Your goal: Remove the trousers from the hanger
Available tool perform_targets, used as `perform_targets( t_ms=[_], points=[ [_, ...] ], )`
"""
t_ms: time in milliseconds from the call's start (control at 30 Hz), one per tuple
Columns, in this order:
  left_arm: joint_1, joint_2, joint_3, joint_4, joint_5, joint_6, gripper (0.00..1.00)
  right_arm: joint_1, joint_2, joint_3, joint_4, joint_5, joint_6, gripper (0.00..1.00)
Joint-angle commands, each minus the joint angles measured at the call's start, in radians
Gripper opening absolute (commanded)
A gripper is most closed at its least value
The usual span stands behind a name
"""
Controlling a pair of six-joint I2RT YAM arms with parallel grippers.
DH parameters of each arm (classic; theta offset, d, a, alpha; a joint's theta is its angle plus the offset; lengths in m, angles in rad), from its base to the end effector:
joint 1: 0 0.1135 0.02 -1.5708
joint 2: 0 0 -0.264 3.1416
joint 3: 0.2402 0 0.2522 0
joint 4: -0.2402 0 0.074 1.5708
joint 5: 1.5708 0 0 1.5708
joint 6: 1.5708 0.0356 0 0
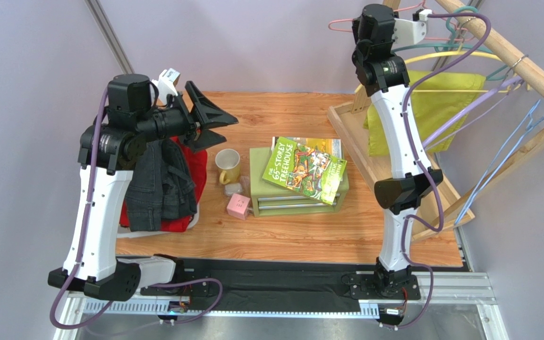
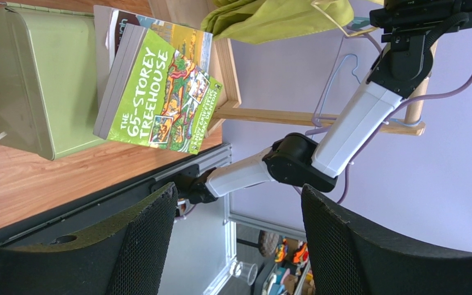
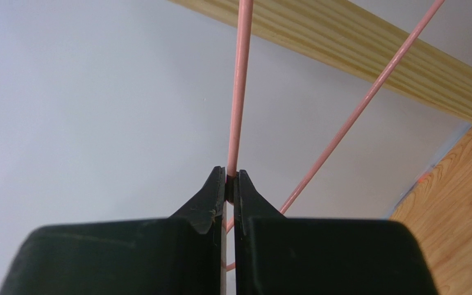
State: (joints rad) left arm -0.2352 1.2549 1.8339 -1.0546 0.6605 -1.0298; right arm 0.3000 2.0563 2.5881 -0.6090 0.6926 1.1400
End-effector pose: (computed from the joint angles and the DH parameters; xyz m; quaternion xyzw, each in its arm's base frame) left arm 0.1903 -0.0681 0.5019 -0.1568 0.8101 -0.5145 0.2336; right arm 0.4127 0.1039 0.5151 0.4920 0.5363 0.2341 0.6446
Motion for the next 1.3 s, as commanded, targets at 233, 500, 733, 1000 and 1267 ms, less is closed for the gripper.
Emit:
perform_targets(
  t_ms=[233, 500, 733, 1000, 1267],
  points=[
    [0.005, 0.003, 0.022, 0.024, -0.004, -0.006, 0.79, -0.038, 0.028, 0.018, -0.046, -0.094, 0.115, 0.00],
    [0.001, -0.014, -0.019, 0.068, -0.001, 0.000, 0.79, -0.029, -0.021, -0.028, -0.086, -0.162, 0.080, 0.33],
    [-0.035, 0.018, 0.004, 0.102, -0.007, 0.059, 0.79, -0.013, -0.102, -0.060, -0.187, -0.225, 0.014, 0.55],
    [-0.092, 0.083, 0.064, 0.182, -0.018, 0.158, 0.77, 0.034, -0.235, -0.098, -0.317, -0.324, -0.092, 0.78],
    [-0.174, 0.184, 0.177, 0.255, -0.016, 0.281, 0.72, 0.045, -0.347, -0.160, -0.397, -0.479, -0.193, 0.93]
  ],
)
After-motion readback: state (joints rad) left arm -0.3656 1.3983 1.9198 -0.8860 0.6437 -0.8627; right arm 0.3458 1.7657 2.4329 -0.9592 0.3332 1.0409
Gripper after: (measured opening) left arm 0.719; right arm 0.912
